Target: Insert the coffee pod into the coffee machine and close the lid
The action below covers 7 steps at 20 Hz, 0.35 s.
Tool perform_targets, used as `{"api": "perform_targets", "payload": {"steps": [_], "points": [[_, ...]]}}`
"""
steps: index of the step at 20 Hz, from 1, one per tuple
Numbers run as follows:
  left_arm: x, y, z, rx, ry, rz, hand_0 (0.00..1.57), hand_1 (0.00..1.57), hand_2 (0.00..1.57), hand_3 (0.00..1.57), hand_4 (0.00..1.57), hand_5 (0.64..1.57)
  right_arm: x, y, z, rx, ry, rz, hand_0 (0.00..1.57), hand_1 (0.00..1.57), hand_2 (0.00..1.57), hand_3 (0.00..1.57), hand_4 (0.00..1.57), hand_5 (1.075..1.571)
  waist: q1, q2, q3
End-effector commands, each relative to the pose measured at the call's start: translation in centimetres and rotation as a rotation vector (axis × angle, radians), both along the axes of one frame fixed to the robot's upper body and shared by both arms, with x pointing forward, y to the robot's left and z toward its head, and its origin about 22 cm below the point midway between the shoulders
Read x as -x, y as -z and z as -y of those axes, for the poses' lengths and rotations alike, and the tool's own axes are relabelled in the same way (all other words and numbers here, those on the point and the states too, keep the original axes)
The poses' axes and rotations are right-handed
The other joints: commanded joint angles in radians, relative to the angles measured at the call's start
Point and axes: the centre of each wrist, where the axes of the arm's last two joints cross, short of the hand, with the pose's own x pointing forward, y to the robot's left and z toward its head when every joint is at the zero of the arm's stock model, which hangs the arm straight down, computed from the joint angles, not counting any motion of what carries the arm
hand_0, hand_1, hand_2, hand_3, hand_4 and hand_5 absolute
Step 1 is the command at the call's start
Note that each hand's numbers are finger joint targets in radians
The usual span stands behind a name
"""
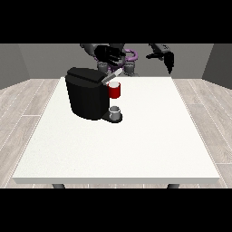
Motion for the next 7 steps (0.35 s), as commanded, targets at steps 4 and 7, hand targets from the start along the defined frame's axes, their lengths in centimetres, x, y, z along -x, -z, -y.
{"api": "perform_targets", "payload": {"steps": [4,7], "points": [[1.9,3.2,-1.9,0.011,-0.086,-0.071,0.00,0.00,0.00,0.00,0.14,1.571,5.0,5.8,-0.4,-0.192,-0.099,-0.122,0.00,0.00,0.00,0.00,0.29,1.571,-0.103,-0.147,0.0000],[3.1,4.6,0.5,0.037,-0.060,-0.054,0.00,0.00,0.00,0.00,0.19,1.571,7.5,9.8,0.8,-0.211,0.000,-0.191,0.00,0.00,0.00,0.00,0.16,1.571,-0.109,-0.149,0.0002]]}}
